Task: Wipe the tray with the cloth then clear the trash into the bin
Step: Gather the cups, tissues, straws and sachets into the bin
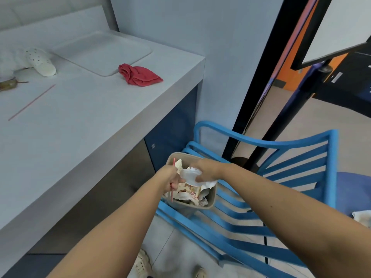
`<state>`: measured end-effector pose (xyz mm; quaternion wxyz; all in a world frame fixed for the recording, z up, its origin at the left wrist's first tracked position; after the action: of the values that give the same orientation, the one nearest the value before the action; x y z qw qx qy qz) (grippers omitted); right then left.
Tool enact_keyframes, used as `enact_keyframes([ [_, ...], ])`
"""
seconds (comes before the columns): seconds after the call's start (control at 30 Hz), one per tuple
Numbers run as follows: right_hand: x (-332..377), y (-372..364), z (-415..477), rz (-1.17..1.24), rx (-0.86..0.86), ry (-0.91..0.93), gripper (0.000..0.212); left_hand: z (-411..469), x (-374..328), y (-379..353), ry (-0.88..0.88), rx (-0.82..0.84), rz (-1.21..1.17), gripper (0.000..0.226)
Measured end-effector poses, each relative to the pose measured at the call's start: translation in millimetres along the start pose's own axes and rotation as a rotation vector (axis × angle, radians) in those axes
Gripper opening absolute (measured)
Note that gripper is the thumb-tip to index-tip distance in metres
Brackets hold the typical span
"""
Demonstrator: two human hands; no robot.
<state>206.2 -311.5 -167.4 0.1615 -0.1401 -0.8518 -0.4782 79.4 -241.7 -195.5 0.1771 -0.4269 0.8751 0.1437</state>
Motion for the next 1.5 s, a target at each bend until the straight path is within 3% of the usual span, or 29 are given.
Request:
enact_keyframes([
  [0.03,-6,-6,1,0.003,0.022,-0.001,0.014,5,2,3,-0.004,-0.025,0.013,0.026],
  [0.1,-14,-17,5,-0.009,0.101,-0.017,0.023,11,4,8,-0.04,-0.056,0.028,0.023],
  [0.17,-17,-28,10,-0.013,0.15,-0.025,0.016,11,5,12,-0.085,-0.061,0.023,0.024],
  [0.27,-18,-46,21,-0.06,0.178,-0.029,0.045,7,4,16,-0.148,-0.058,0.017,0.021],
  [0.47,-15,-75,39,-0.21,0.186,-0.029,0.046,1,8,23,-0.224,-0.075,-0.032,0.026],
  [0.67,-28,-53,36,-0.07,0.09,-0.098,0.064,0,13,35,-0.234,-0.12,0.005,0.026],
  [0.83,-39,-47,27,-0.002,-0.029,-0.063,0.055,-4,14,33,-0.239,-0.103,-0.009,0.017],
  [1.27,-40,-14,22,0.308,-0.426,0.009,0.022,-12,12,22,-0.427,0.009,0.152,0.027],
  [1.37,-23,8,19,0.542,-0.559,0.064,0.019,-15,8,17,-0.467,0.017,0.234,0.027],
  [1.43,-7,24,15,0.79,-0.54,0.095,0.016,-18,3,12,-0.471,0.034,0.26,0.026],
  [1.5,6,35,15,0.871,-0.516,0.112,0.016,-20,-1,9,-0.473,0.053,0.292,0.028],
])
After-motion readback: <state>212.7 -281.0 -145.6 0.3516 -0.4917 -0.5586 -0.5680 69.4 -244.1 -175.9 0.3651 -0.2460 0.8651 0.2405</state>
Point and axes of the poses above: each hand's wrist, its own z-axis towards the middle knuckle, its own y-axis out of the back of the hand, x = y × z, the point moved 1 cm from there along z, towards the middle knuckle, and after that the axes turned 8 degrees about y, right-handed, at the moved point
